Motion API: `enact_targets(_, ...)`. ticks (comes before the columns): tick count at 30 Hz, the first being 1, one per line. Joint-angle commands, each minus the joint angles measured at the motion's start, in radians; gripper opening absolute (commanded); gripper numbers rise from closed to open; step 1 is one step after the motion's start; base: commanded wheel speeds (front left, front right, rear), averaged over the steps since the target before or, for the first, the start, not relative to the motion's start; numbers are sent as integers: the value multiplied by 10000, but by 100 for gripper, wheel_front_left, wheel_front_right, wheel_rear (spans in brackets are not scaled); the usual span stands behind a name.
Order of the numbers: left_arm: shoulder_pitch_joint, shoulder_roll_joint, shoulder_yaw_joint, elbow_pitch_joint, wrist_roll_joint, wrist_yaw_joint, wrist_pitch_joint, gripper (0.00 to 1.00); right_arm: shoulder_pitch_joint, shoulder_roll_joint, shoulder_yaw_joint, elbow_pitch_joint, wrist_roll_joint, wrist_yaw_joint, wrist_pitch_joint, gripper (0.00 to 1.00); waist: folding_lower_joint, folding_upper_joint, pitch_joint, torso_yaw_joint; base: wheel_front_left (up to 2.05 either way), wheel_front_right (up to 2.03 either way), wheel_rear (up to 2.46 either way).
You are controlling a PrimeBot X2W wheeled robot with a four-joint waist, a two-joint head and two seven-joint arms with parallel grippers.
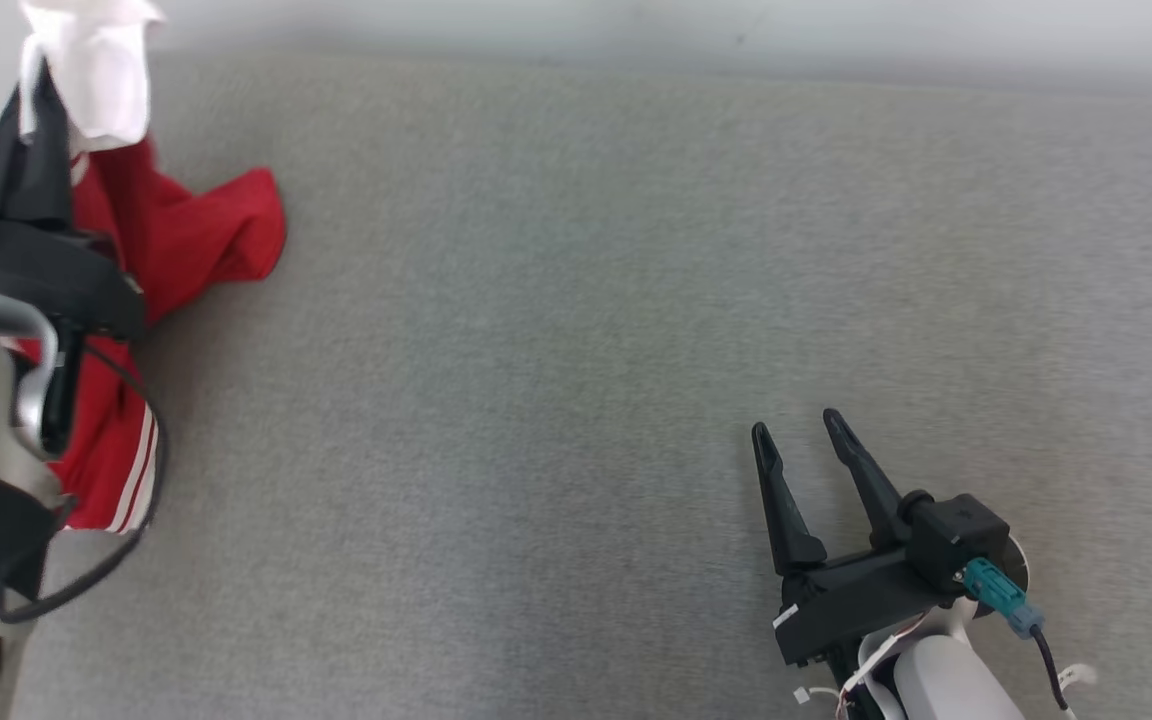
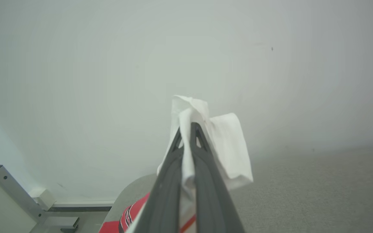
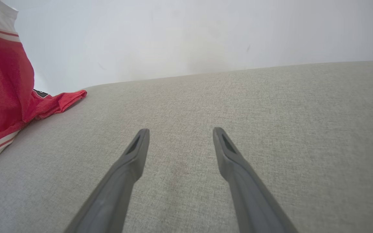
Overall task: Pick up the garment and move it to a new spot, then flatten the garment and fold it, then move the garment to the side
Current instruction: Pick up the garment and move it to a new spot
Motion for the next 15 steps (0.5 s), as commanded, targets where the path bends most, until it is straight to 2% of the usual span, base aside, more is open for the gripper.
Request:
enact_targets(1,163,-96,-194,-248,21,-9,-28,0,160,128,-48,18,86,-26,7,100,1,-1,-673,-692,0,0,0)
enact_targets(6,451,-319,-716,-1074,-317,-1,-28,0,444,192,-345,6,196,-26,6,100,1,-1,-964,-1520,0,0,0)
enact_targets(8,557,-597,-840,-1363,-480,-2,-29,0,519,218,-482,-26,184,-26,6,100,1,-1,-976,-1858,0,0,0)
enact_targets(15,965,-2103,-1506,-1785,-951,-5,-31,0,567,226,-544,-118,394,-26,5,100,1,-1,-836,-3082,0,0,0)
